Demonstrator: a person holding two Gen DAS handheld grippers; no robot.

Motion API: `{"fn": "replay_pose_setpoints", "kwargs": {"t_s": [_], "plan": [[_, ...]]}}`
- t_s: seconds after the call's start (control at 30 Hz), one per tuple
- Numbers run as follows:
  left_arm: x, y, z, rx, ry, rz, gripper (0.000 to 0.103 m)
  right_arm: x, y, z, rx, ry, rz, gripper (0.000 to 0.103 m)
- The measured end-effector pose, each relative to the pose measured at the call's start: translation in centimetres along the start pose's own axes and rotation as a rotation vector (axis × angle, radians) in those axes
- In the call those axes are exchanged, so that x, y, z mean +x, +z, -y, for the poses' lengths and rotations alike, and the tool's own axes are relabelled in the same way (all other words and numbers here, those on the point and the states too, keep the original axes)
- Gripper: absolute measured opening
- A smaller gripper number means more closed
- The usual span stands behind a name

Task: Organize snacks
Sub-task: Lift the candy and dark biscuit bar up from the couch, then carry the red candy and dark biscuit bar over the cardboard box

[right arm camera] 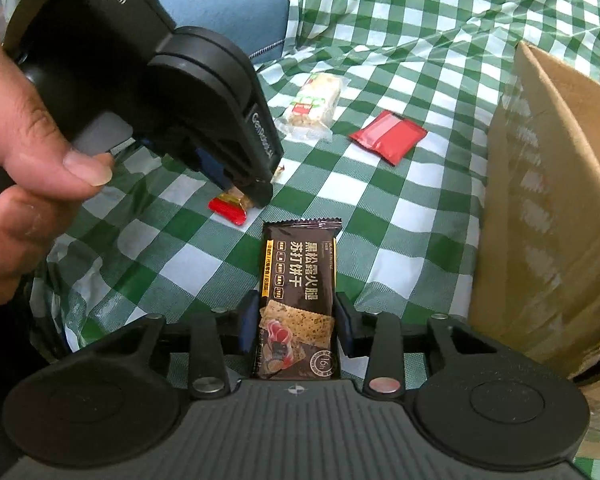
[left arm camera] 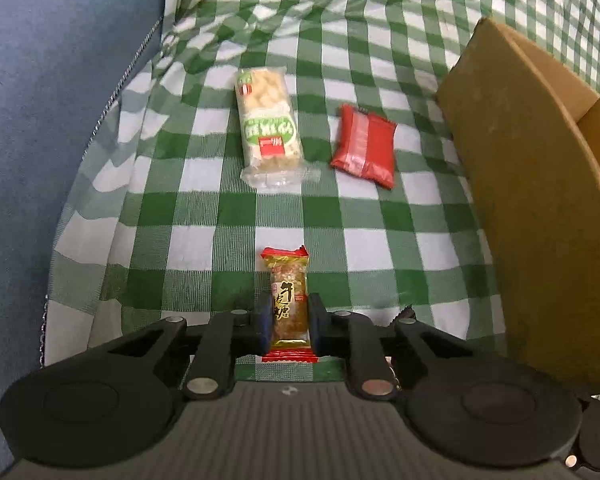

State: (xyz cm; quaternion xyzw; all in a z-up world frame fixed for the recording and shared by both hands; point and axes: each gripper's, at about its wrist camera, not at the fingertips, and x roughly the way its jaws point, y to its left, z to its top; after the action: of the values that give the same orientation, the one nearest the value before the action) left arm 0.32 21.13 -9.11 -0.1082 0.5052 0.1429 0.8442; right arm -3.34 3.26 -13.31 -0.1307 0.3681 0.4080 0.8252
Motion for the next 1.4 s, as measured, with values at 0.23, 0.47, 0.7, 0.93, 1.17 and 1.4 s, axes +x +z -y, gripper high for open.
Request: {"fn": "replay_pose_setpoints", "kwargs": {"t_s": [0.23,0.47,0.7,0.93,1.17,1.4], "plan": [[-6.3,-0.2,0.2,-0.057,0.020,0.322,0.018,-3.0,0.0,-0.2,-0.009,-0.015,0.129,0.041],[-12.3,-2.7,1.0,-0.137,-0.079,0.541,0.018,-8.9,-0.6,0.8,-0.013,-0.082,0.353,0.041],[-15.8,-6.3,3.9,-0.110,-0.153,0.613,0.018,-15.3,-2.2,4.1,0.116,-0.098,0.535,0.041],[-17.6,-11.0,6.4,-0.066,-0.236,0.632,0.018,-21.1,-2.7,8.3,0.228,-0.152,0.656,0.041],[-17.9,-13.1,9.3,0.032,-0.241,0.619,0.018,-22.8,-4.3,13.1,0.329,-0.185,0.706,0.041],[-18.4,-13.2,10.7,0.046,-0.209,0.580,0.018,-22.2,-4.6,15.5,0.371,-0.198,0.702,0.041]]}}
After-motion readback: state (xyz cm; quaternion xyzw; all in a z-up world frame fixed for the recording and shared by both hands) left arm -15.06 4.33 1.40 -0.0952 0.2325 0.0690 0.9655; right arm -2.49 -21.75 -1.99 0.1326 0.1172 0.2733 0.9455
